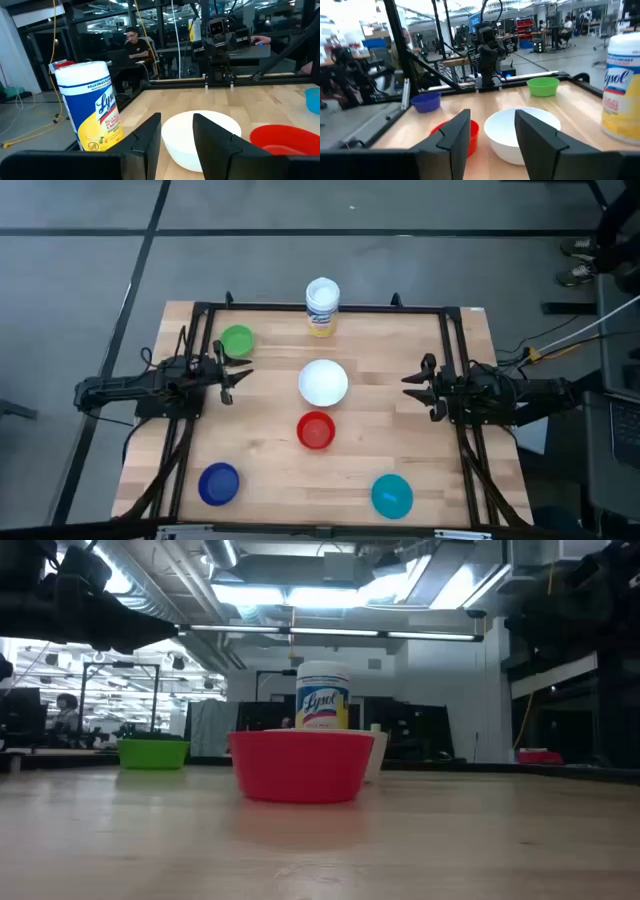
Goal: Nest bowls inside each other
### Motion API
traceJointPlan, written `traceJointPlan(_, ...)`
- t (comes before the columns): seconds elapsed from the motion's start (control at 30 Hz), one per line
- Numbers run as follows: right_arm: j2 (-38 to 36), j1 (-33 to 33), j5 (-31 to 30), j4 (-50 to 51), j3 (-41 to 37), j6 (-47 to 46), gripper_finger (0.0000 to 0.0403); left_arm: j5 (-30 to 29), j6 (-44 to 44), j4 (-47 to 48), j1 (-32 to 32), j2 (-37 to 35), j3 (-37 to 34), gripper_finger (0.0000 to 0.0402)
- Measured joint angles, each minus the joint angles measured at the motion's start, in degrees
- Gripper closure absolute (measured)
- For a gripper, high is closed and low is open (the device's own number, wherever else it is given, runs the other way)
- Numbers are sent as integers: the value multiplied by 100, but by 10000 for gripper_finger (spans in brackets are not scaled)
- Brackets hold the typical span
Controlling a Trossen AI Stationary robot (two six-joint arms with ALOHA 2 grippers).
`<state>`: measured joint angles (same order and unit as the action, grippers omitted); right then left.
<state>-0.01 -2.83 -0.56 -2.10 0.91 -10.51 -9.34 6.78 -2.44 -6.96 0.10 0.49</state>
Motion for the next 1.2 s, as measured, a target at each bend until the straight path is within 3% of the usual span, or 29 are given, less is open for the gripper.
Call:
traceJointPlan(0.27,0,0,-5,-5,0,-265,261,19,-70,-79,0,0,0,292)
traceJointPlan(0.47,0,0,-210,-459,0,-955,272,627,-2241,-438,22,2,0,292)
traceJointPlan(0.73,0,0,-1540,-2114,0,-1213,289,302,-4415,-1465,22,2,0,292)
traceJointPlan(0.97,0,0,-1848,-3026,0,-1125,301,-1124,-4635,-2653,22,4,0,292)
traceJointPlan(1.1,0,0,-1690,-3579,0,-1295,305,-1232,-4082,-3457,-25,9,0,292)
traceJointPlan(1.2,2,0,-1500,-3903,102,-1306,303,-876,-3598,-3990,-100,33,206,292)
